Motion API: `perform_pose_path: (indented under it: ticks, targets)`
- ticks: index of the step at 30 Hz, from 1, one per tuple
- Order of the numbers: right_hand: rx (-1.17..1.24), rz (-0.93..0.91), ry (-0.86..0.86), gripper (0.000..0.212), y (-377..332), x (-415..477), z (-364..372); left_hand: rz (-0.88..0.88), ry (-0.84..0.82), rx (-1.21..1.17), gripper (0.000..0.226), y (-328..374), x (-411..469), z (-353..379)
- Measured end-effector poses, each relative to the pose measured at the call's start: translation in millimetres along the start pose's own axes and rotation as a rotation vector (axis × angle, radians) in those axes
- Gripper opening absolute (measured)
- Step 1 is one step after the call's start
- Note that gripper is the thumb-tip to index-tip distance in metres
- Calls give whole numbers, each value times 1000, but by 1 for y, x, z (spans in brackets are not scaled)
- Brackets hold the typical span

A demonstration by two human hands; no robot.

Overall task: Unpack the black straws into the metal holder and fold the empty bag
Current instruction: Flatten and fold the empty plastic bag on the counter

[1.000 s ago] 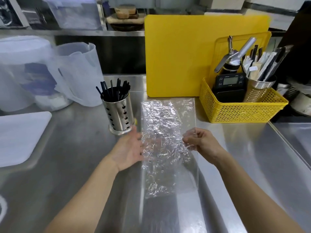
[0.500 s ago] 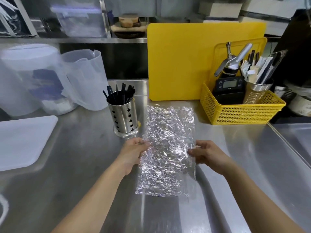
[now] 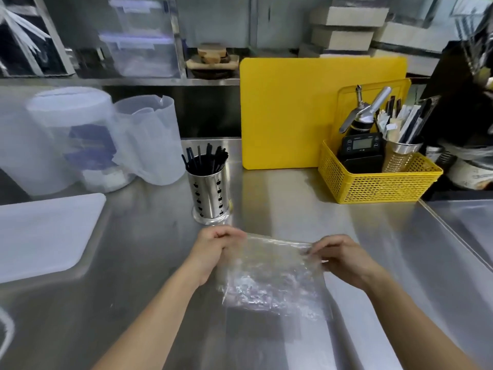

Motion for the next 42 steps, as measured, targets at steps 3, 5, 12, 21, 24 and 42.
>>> perform_pose_path:
  ticks: [3,5,12,21,24,42]
  targets:
    - [-50,3,-13,43,4,0,9,55,11,91,45,2,-7,-7]
    - [-83,-37,-26,43,5,0,14,111,26,139,47,3,-11,-12]
    - [-660,-280,-68,41,-18,1,46,336,-55,360,53,12,-22,-19]
    - [-555,-89,-272,13,-10,0,81,211,-171,87,26,9,-29,-26]
    - [-445,-98,-116,18,-4,-10,70,9,-187,-48,45,-13,-20,-45]
    - [-117,-121,486,21,27,-134,-19,-35,-327,129,20,-40,-51,94]
Point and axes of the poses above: each hand's wrist, its own x-axis towards the middle knuckle, its own z-axis out of the palm, y = z × x, the point moved 4 cm from there along x, towards the middle knuckle, and after that the axes turned 9 degrees about -z, right-handed, at the moved point
